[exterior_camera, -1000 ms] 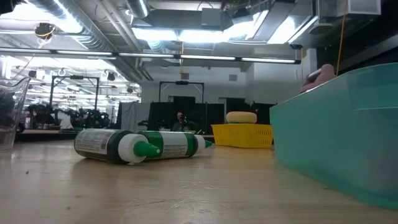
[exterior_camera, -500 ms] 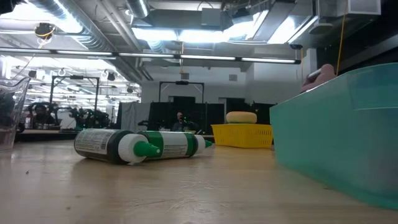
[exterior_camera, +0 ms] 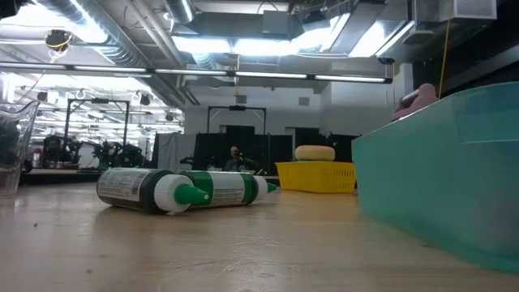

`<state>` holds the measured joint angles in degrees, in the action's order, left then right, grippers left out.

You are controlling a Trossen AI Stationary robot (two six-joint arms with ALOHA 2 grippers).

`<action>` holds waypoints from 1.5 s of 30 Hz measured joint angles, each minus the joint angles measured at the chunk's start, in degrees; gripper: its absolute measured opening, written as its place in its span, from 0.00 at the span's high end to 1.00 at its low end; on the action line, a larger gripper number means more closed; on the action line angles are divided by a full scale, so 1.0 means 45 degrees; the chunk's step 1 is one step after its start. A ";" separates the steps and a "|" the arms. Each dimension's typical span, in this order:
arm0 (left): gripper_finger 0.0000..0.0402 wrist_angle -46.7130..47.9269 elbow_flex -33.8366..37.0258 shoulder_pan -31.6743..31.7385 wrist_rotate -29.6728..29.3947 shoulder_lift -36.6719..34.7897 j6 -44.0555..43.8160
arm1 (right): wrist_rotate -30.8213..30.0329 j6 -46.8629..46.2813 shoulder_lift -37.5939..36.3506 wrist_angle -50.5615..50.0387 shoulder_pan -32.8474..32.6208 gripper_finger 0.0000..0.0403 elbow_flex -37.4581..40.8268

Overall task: Pick & Place Food Item
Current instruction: Put the yellow food coloring bottle into the transparent bin

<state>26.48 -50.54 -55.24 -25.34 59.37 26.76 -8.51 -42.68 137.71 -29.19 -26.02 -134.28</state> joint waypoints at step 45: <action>0.72 0.8348 -0.1356 -0.0525 0.0004 -0.0452 -0.6263 | 0.0786 0.0626 0.0002 -0.0340 0.0073 0.34 0.0005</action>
<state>64.05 -56.64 -57.60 -25.33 57.34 -1.42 -4.98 -39.86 137.72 -30.72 -25.69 -134.26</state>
